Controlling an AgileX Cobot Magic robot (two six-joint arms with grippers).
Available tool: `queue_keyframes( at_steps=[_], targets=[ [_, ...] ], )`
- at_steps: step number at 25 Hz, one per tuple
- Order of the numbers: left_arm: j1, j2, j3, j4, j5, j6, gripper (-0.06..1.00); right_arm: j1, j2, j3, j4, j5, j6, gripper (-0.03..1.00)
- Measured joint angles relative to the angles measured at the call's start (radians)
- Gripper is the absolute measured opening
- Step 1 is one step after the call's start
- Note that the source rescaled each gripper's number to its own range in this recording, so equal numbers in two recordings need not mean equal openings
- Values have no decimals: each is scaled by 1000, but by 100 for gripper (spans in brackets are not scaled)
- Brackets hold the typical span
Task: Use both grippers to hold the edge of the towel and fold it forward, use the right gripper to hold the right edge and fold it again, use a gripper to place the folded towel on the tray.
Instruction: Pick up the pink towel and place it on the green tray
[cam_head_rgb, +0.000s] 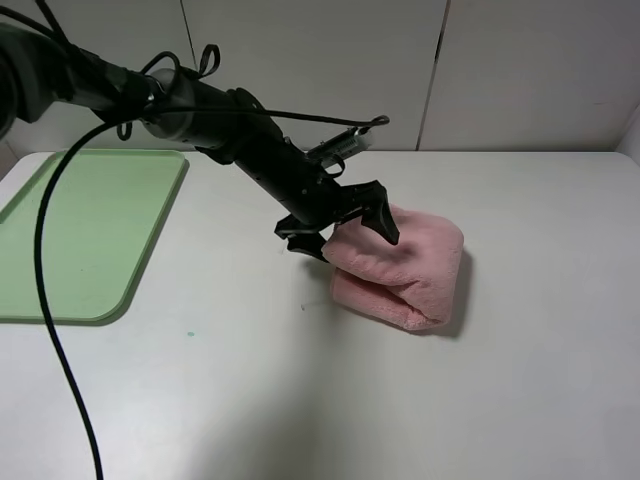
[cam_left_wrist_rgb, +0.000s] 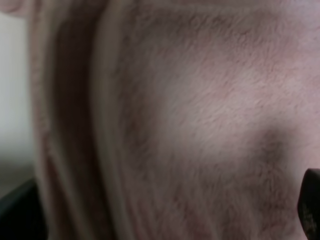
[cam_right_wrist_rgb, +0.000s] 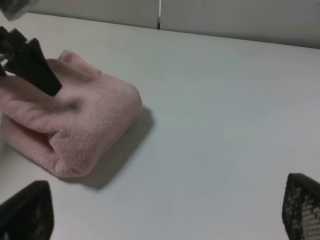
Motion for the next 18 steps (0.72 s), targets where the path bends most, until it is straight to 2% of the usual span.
queue_keyframes(
  at_steps=[6, 13, 18],
  targets=[
    [-23, 12, -13, 1, -8, 13, 94, 0, 0, 0, -1, 0, 0, 100],
    [-36, 14, -13, 88, -16, 32, 92, 0, 0, 0, -1, 0, 0, 100],
    [-42, 33, -20, 90, -21, 33, 91, 0, 0, 0, -1, 0, 0, 100]
  ],
)
